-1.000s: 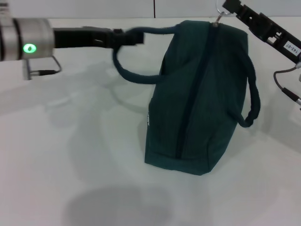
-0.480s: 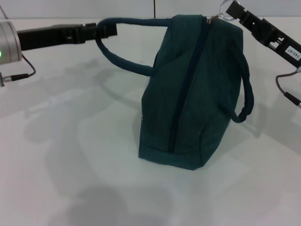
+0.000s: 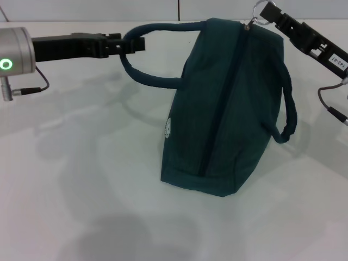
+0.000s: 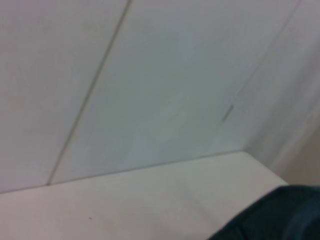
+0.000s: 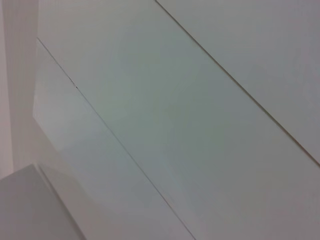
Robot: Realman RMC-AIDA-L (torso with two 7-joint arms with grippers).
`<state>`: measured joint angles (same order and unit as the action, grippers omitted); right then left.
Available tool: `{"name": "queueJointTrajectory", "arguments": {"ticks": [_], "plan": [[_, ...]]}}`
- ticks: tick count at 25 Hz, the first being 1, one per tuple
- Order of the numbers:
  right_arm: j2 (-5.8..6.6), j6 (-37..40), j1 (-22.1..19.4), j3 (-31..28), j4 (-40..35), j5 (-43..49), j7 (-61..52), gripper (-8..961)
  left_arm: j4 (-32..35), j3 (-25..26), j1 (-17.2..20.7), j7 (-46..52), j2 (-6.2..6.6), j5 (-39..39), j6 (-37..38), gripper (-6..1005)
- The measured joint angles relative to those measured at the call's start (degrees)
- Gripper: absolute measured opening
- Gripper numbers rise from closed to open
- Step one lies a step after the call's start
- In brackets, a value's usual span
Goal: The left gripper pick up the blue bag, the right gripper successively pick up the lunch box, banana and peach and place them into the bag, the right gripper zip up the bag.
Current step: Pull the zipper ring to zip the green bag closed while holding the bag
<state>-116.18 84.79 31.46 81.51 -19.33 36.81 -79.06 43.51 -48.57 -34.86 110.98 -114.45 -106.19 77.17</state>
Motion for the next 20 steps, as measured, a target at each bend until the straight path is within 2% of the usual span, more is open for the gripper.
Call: {"name": "queueJointTrajectory", "arguments": {"ticks": [6, 13, 14, 18, 20], "plan": [[0.00, -0.2, 0.2, 0.0, 0.0, 0.0, 0.1, 7, -0.4, -3.1, -1.1, -0.2, -0.11, -0.1, 0.0, 890], [0.00, -0.2, 0.2, -0.1, 0.0, 0.0, 0.1, 7, -0.3, -2.8, -2.1, 0.3, -0.37, 0.5, 1.1, 890], [0.00, -0.2, 0.1, -0.1, 0.0, 0.0, 0.1, 7, -0.2, -2.6, -2.1, 0.7, -0.19, 1.0, 1.5, 890], [0.00, -0.3, -0.1, -0.2, 0.0, 0.0, 0.1, 7, -0.1, -3.0, -3.1, 7.9, 2.63, 0.6, 7.0, 890], [0.00, -0.4, -0.1, -0.3, 0.0, 0.0, 0.1, 7, 0.7, -3.1, -3.6, 11.1, 3.29, -0.6, 10.0, 890]]}}
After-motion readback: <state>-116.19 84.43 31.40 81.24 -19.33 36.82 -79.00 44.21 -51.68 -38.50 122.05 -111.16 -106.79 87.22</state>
